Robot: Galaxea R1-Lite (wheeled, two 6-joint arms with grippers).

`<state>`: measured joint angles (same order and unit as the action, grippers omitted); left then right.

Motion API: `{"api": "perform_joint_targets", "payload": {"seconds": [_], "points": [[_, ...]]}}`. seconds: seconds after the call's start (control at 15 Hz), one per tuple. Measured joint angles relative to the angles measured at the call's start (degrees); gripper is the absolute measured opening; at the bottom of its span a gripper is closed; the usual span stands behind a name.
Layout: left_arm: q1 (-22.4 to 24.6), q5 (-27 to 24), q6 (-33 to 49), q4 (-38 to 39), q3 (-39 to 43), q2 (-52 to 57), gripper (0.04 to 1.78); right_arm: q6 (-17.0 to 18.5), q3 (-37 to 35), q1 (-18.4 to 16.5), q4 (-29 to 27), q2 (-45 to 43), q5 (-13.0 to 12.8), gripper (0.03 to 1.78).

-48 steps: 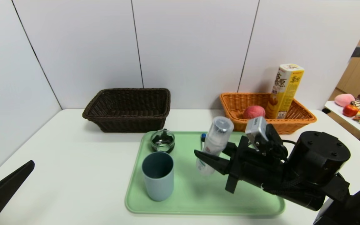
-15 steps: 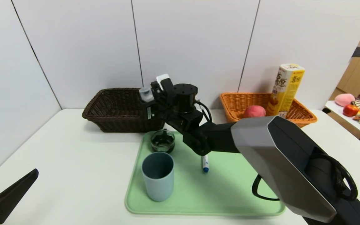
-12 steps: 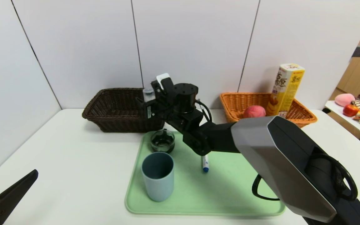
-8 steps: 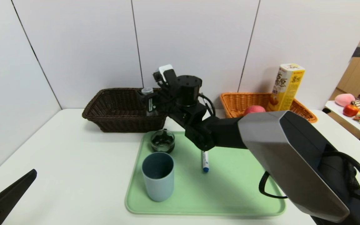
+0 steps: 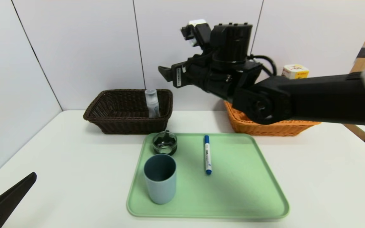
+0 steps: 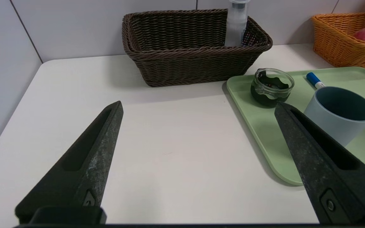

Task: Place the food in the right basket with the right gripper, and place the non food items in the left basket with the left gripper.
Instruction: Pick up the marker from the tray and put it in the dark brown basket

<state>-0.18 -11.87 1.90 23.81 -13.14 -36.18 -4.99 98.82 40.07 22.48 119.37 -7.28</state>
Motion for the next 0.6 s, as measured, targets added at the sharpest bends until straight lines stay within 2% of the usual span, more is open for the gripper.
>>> {"api": "perform_joint_targets", "payload": {"seconds": [0.13,0.27,0.33,0.47,0.53,0.6], "points": [[0.0,0.0,0.1,-0.4,0.0,0.1,1.69,0.4,-2.2,-0.4,-10.2,-6.0,-5.0,1.63],[0.0,0.0,0.1,-0.7,0.0,0.1,1.69,3.5,-2.9,-1.1,-22.6,-10.9,-8.8,1.65],[0.0,0.0,0.1,-0.7,0.0,0.2,1.69,6.1,-3.1,-1.2,-29.5,-12.8,-9.5,1.66],[0.0,0.0,0.2,-0.7,0.0,0.2,1.69,14.2,-4.0,-1.3,-43.5,-15.8,-9.3,1.67],[0.0,0.0,0.2,-0.7,0.1,0.4,1.69,18.5,-5.6,-1.1,-48.7,-16.7,-8.5,1.67],[0.0,0.0,0.2,-0.7,0.1,0.5,1.69,21.9,-7.4,-0.7,-51.4,-17.1,-7.7,1.68]]}}
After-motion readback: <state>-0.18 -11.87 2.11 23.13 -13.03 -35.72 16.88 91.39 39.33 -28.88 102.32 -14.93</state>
